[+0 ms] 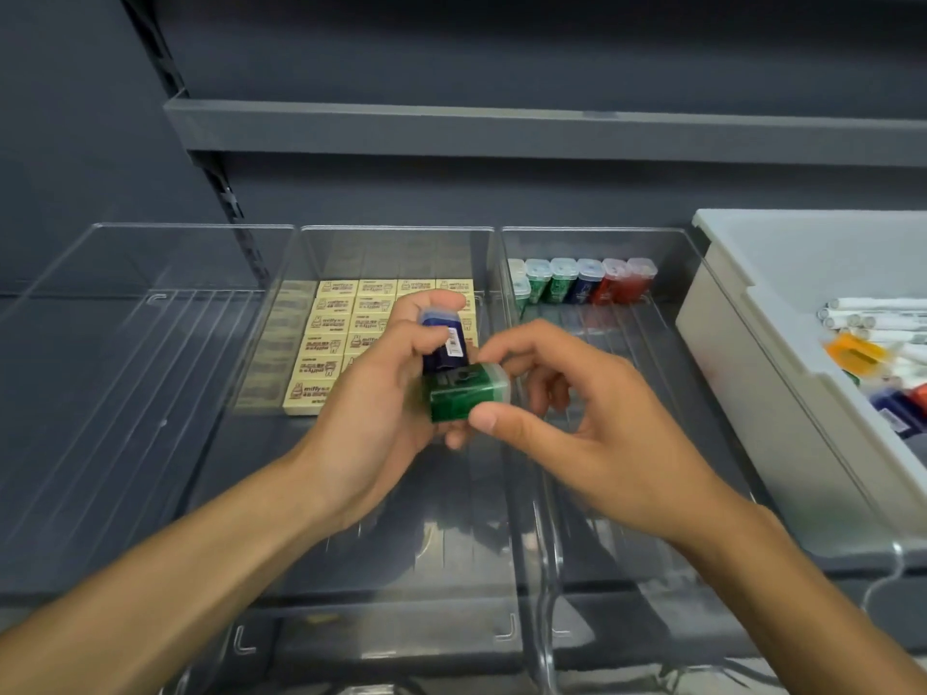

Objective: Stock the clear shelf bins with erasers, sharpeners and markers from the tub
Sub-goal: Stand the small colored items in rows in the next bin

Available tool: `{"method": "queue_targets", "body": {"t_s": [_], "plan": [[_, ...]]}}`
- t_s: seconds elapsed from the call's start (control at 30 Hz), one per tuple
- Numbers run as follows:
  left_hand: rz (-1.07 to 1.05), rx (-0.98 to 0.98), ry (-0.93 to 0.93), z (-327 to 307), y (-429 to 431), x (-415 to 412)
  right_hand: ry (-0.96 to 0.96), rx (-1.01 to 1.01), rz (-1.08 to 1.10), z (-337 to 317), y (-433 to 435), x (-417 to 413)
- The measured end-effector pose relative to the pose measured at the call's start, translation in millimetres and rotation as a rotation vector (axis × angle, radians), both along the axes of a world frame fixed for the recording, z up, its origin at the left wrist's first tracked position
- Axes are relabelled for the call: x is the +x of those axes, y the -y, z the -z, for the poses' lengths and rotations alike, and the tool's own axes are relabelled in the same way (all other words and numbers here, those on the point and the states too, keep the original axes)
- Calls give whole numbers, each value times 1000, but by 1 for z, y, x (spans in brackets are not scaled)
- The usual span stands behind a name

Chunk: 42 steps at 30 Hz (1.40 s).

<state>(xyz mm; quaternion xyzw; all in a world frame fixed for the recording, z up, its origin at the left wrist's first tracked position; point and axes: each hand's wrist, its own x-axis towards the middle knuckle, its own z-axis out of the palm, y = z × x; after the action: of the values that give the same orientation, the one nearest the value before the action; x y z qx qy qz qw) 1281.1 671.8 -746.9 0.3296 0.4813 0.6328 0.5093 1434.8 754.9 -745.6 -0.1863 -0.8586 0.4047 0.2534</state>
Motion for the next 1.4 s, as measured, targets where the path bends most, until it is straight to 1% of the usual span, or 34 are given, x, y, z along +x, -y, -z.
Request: {"method": "queue_targets", "body": {"t_s": [0.07, 0.13, 0.2, 0.3, 0.4, 0.47, 0.57, 0.63, 0.7, 0.83, 0.9, 0.93, 1.03, 1.13, 1.3, 1.4], "plan": [[-31, 15, -129, 5, -2, -2, -57, -102, -20, -3, -3, 1], [-55, 7, -214, 9, -2, -2, -108, -172, -32, -7, -5, 2], [-35, 6, -273, 12, -1, -2, -147, -243, -49, -9, -5, 2], [-12, 23, -417, 15, 1, -3, -179, -343, -64, -10, -7, 3], [27, 20, -584, 15, 5, -4, -176, -384, -37, -10, -10, 4], [67, 7, -651, 15, 8, -2, -172, -369, -18, -10, -11, 5], [58, -1, -622, 14, 10, 0, -168, -364, -4, -9, -13, 4], [30, 8, -571, 12, 10, 0, -177, -432, 8, -7, -14, 4], [15, 37, -582, 12, 8, -2, -214, -553, 6, -5, -15, 3], [16, 25, -590, 17, 8, -4, -359, -846, -47, -7, -14, -1], [20, 4, -587, 21, 7, -5, -382, -912, -70, -7, -14, -1], [25, -4, -581, 21, 6, -4, -374, -908, -69, -7, -15, 0], [32, -21, -576, 24, 6, -4, -329, -807, -43, -6, -15, 0], [33, -31, -594, 25, 6, -4, -343, -732, -27, -5, -15, 0], [36, -41, -626, 26, 5, -2, -386, -833, 18, -7, -19, 1], [42, -62, -629, 25, 7, -1, -440, -988, 108, -6, -26, 2]]}}
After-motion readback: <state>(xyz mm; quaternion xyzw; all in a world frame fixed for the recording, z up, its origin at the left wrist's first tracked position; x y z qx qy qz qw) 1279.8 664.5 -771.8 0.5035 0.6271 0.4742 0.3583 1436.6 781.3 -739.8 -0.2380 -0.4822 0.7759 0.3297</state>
